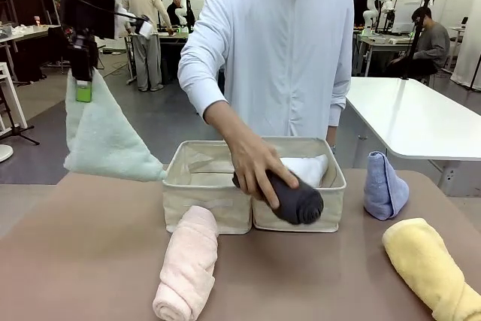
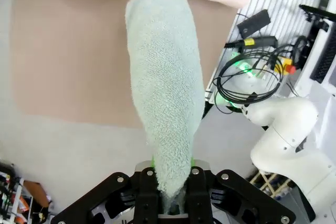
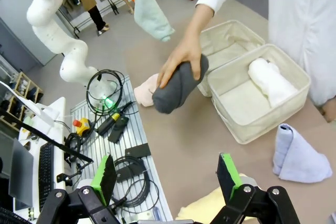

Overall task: Sort the towels based on their folding style.
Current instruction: Pick up one triangle-folded towel and place it in the left Fabric basket.

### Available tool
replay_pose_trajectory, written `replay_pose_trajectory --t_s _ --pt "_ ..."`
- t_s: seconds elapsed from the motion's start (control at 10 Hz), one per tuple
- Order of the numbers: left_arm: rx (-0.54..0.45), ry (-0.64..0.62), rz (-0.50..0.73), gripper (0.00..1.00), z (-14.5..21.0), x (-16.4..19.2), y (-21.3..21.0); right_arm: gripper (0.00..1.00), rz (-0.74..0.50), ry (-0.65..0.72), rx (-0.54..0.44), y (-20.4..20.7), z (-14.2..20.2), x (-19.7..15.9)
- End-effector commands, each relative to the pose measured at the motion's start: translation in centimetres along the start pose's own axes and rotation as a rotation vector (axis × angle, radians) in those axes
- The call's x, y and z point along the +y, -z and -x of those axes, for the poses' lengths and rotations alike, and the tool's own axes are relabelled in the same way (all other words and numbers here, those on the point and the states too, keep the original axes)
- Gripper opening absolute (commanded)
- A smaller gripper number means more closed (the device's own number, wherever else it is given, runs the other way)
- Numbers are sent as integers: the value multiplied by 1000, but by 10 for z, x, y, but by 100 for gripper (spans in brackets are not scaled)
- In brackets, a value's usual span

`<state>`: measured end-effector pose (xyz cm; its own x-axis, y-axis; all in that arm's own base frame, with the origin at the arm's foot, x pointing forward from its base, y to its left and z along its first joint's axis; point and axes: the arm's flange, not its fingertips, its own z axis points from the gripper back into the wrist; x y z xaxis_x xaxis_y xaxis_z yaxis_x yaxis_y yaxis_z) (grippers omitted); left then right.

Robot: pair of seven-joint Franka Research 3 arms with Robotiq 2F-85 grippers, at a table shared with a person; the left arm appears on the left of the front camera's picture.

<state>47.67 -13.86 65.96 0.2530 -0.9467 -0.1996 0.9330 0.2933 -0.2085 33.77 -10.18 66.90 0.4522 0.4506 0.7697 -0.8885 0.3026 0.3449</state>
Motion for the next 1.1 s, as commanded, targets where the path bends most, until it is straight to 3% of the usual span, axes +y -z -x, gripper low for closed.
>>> replay_pose_trajectory --t_s 0.0,0.1,0.2,0.3,1.0 --pt "41 -1 0 16 48 -23 -10 100 -16 -18 -26 0 -2 -1" --pt "20 108 -82 16 120 -68 -2 100 -16 -18 -26 0 -2 -1" --pt "-9 84 -157 16 153 -102 10 100 -16 -18 -26 0 -2 -1" --pt "43 53 -168 16 152 -112 19 100 -16 -18 -26 0 -2 -1" --pt "0 7 -129 16 134 -87 7 100 -16 -18 -26 0 -2 -1"
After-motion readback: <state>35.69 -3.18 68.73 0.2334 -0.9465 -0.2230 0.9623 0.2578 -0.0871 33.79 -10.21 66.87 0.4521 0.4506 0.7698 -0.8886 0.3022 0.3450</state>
